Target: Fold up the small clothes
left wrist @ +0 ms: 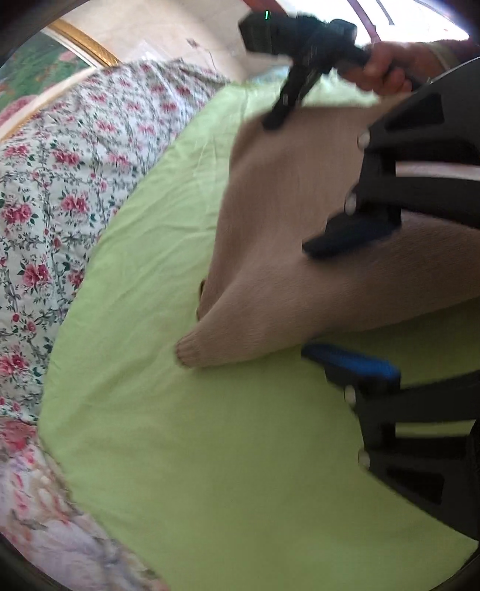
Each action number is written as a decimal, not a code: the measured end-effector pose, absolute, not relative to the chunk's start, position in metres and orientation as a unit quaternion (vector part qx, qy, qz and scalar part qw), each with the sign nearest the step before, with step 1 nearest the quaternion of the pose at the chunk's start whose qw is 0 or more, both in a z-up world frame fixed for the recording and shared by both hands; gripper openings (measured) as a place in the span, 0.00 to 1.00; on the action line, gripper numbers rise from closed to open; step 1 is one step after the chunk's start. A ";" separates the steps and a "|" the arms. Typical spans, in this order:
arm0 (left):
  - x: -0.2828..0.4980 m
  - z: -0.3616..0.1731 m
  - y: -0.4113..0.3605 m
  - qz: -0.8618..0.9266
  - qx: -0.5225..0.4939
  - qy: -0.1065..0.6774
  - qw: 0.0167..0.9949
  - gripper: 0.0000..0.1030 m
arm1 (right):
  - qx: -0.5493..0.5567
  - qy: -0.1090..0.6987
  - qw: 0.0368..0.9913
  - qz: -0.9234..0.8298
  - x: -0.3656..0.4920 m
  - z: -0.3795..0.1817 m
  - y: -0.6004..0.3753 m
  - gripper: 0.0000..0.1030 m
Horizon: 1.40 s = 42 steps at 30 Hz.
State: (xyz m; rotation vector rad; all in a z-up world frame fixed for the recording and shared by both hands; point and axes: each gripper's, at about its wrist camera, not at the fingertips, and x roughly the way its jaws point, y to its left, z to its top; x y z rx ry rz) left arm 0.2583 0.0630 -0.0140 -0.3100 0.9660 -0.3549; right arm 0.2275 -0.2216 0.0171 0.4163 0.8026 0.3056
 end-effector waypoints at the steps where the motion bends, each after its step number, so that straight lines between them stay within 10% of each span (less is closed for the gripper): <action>1: 0.263 -0.015 0.059 -0.162 -0.137 0.461 0.862 0.41 | 0.195 0.393 0.887 0.142 0.229 0.013 -0.221 0.08; 35: -0.008 -0.014 0.037 -0.132 -0.028 0.391 0.911 0.58 | 0.218 0.397 0.870 0.194 0.032 -0.016 -0.203 0.37; 39: 0.008 -0.025 0.025 -0.079 0.029 0.386 0.918 0.49 | 0.208 0.403 0.867 0.206 0.041 -0.024 -0.195 0.36; 42: 0.008 -0.030 0.022 -0.087 0.038 0.385 0.918 0.37 | 0.209 0.417 0.860 0.209 0.048 -0.029 -0.193 0.08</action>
